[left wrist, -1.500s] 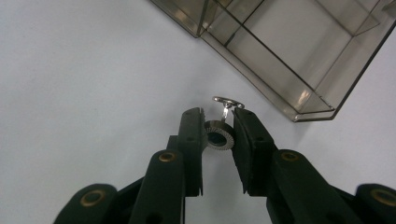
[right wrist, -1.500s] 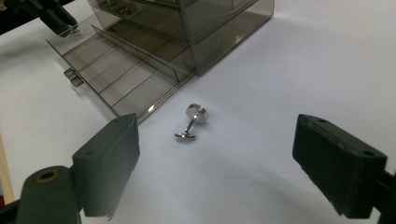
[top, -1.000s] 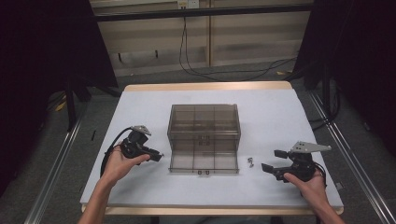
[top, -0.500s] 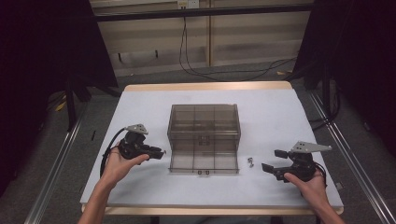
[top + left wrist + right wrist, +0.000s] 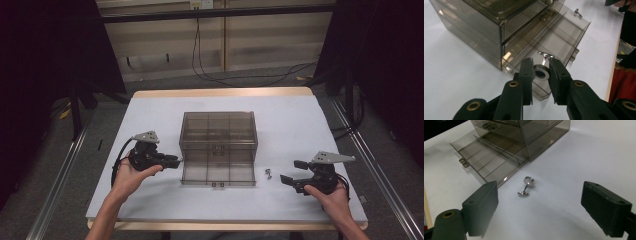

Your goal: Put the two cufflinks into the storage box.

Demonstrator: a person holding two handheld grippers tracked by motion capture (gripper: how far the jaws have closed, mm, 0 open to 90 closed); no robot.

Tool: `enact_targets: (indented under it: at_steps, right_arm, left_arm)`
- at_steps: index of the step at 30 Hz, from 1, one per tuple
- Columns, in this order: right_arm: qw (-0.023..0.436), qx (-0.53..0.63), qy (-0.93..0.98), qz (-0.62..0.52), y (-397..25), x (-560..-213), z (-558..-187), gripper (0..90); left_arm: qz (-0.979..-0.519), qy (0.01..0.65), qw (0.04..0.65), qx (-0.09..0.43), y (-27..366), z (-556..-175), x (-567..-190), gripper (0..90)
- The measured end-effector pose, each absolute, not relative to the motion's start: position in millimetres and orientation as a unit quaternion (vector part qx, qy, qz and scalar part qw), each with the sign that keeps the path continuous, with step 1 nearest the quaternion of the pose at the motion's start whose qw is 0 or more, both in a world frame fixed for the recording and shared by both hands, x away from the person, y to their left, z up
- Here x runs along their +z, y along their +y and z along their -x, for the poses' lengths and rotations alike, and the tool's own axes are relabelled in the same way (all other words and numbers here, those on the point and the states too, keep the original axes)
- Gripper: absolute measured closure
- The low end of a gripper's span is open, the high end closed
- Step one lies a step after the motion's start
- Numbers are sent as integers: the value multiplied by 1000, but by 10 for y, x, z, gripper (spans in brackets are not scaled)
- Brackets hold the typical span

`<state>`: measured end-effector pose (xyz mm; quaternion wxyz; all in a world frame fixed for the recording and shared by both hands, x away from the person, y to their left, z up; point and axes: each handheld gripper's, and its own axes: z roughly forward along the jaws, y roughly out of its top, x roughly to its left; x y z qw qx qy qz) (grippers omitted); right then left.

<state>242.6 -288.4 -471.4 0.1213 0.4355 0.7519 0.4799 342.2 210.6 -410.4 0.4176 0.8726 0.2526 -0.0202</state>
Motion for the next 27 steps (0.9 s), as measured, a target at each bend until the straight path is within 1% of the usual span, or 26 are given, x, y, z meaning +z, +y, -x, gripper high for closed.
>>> enact_targets:
  at_steps: [6,15,23,24,27]
  right_arm:
    - [121,481,752,-435,-2890,-4713,-2429,138]
    - [122,481,753,-432,-2883,-4711,-2429,138]
    - [121,480,752,-434,-2882,-4712,-2432,138]
    - [121,480,752,-434,-2882,-4712,-2432,138]
    - [120,481,752,-435,-2883,-4713,-2432,138]
  left_arm:
    - [-870,247,426,-16,2034,-3393,-4084,736]
    - [-878,230,419,-19,1897,-3381,-4052,737]
    - [-876,225,427,-24,1716,-3400,-4029,737]
    - [-880,223,418,-22,1695,-3405,-4022,737]
    - [-881,220,419,-27,1625,-3411,-4019,737]
